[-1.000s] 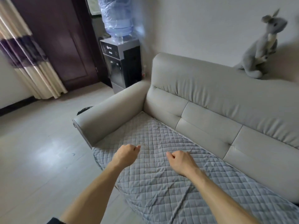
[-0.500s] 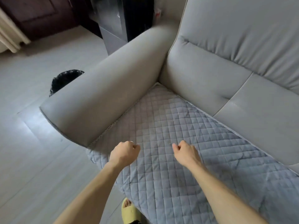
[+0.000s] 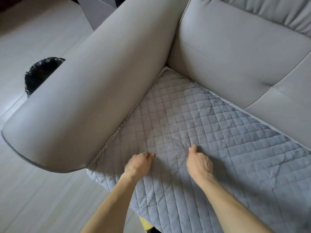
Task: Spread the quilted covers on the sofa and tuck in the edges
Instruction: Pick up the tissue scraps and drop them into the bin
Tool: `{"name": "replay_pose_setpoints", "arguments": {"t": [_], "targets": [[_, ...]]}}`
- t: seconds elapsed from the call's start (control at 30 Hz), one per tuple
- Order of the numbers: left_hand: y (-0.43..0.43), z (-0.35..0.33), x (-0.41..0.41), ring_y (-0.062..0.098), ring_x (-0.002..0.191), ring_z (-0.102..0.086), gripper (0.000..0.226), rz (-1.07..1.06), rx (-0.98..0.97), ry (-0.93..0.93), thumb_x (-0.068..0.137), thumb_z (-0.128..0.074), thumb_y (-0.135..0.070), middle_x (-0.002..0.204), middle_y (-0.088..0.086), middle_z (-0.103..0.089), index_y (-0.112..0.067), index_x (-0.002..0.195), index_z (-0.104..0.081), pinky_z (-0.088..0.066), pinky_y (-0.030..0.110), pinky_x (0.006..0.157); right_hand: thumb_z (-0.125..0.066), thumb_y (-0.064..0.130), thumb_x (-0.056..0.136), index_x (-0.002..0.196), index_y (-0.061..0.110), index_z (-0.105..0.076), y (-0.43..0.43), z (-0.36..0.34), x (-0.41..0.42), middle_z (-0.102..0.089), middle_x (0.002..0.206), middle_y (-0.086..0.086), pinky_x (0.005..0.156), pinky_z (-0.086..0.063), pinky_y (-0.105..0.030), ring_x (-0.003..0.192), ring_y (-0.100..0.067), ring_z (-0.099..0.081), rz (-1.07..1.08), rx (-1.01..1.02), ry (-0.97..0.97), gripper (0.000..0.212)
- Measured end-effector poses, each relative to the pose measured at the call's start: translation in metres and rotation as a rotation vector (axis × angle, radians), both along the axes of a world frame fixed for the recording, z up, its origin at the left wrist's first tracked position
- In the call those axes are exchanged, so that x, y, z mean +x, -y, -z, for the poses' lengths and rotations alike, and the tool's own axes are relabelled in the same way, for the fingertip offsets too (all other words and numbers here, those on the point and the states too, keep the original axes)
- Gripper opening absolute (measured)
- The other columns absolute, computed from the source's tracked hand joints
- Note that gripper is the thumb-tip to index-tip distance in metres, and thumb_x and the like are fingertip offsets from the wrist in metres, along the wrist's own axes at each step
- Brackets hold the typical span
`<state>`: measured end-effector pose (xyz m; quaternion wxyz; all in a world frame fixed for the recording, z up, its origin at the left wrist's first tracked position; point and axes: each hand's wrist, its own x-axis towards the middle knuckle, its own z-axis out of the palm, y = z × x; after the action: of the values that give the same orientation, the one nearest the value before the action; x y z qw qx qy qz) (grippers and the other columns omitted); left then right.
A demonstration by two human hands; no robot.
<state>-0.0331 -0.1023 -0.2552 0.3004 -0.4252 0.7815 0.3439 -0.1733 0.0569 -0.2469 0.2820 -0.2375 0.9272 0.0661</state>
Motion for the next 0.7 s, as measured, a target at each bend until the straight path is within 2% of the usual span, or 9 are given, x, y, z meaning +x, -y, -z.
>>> {"name": "replay_pose_setpoints", "arguments": {"t": [0.1,0.17,0.2,0.27,0.37,0.4,0.5,0.63,0.7], "targets": [[0.006,-0.017,-0.007,0.027,0.079,-0.063,0.051,0.033,0.001,0.039,0.100,-0.031,-0.054,0.095,0.010,-0.069,-0.018,0.101,-0.067,-0.052,0.034,0.070,-0.019,0.029,0.106,0.119,0.008,-0.045,0.002,-0.011,-0.007,-0.067,0.113,-0.020,0.073,-0.043,-0.038,0.108,-0.038,-0.063,0.119,-0.009,0.145,0.036],[0.005,-0.032,-0.008,0.027,0.076,-0.062,0.048,0.030,-0.022,0.047,0.100,-0.033,-0.050,0.089,0.009,-0.067,-0.015,0.088,-0.063,-0.053,0.034,0.068,-0.024,0.032,0.104,0.108,0.009,-0.057,-0.003,-0.024,-0.009,-0.069,0.106,-0.017,0.081,-0.047,-0.037,0.106,-0.035,-0.064,0.183,-0.036,0.280,0.041],[0.003,-0.043,-0.009,0.026,0.074,-0.062,0.046,0.013,-0.023,0.038,0.099,-0.034,-0.050,0.084,0.007,-0.066,-0.015,0.080,-0.058,-0.053,0.034,0.067,-0.027,0.033,0.103,0.098,0.010,-0.061,-0.007,-0.035,-0.010,-0.070,0.099,-0.015,0.080,-0.047,-0.035,0.102,-0.034,-0.065,0.213,-0.062,0.320,0.041],[-0.002,-0.065,-0.007,0.023,0.068,-0.061,0.046,-0.042,0.000,0.028,0.098,-0.035,-0.051,0.075,0.003,-0.062,-0.019,0.069,-0.052,-0.052,0.032,0.064,-0.033,0.033,0.101,0.080,0.013,-0.058,-0.013,-0.056,-0.010,-0.069,0.085,-0.011,0.069,-0.046,-0.031,0.087,-0.030,-0.066,0.296,-0.128,0.376,0.039],[-0.003,-0.133,-0.006,0.024,0.066,-0.059,0.048,-0.105,-0.018,-0.024,0.099,-0.036,-0.050,0.072,0.003,-0.060,-0.019,0.064,-0.048,-0.048,0.031,0.063,-0.036,0.029,0.100,0.066,0.013,-0.047,-0.013,-0.129,-0.011,-0.056,0.063,-0.002,0.045,-0.038,-0.021,0.054,-0.012,-0.055,0.373,-0.259,0.460,0.039],[-0.002,-0.158,-0.005,0.027,0.070,-0.061,0.048,-0.115,-0.038,-0.040,0.100,-0.036,-0.049,0.072,0.004,-0.062,-0.019,0.065,-0.049,-0.047,0.032,0.064,-0.037,0.028,0.100,0.065,0.012,-0.045,-0.012,-0.156,-0.012,-0.053,0.061,-0.001,0.040,-0.034,-0.018,0.049,-0.008,-0.052,0.371,-0.296,0.471,0.039],[0.006,-0.243,-0.007,0.037,0.090,-0.063,0.047,-0.102,-0.113,-0.107,0.102,-0.035,-0.044,0.076,0.008,-0.062,-0.020,0.062,-0.043,-0.047,0.035,0.074,-0.038,0.027,0.099,0.064,0.011,-0.042,0.000,-0.243,-0.016,-0.051,0.060,-0.002,0.040,-0.031,-0.018,0.047,-0.007,-0.048,0.324,-0.432,0.425,0.038],[0.024,-0.343,-0.006,0.037,0.092,-0.061,0.050,-0.172,-0.192,-0.234,0.102,-0.035,-0.045,0.085,0.014,-0.066,-0.015,0.065,-0.050,-0.044,0.035,0.075,-0.039,0.024,0.098,0.060,0.012,-0.035,0.025,-0.347,-0.016,-0.044,0.054,-0.001,0.042,-0.031,-0.020,0.044,-0.007,-0.044,0.235,-0.566,0.361,0.040],[0.035,-0.391,-0.002,0.039,0.091,-0.061,0.049,-0.199,-0.245,-0.295,0.103,-0.036,-0.042,0.090,0.019,-0.067,-0.017,0.061,-0.044,-0.044,0.037,0.077,-0.039,0.024,0.097,0.060,0.012,-0.032,0.039,-0.396,-0.012,-0.042,0.053,-0.001,0.044,-0.033,-0.020,0.040,-0.007,-0.045,0.187,-0.624,0.325,0.040]]}}
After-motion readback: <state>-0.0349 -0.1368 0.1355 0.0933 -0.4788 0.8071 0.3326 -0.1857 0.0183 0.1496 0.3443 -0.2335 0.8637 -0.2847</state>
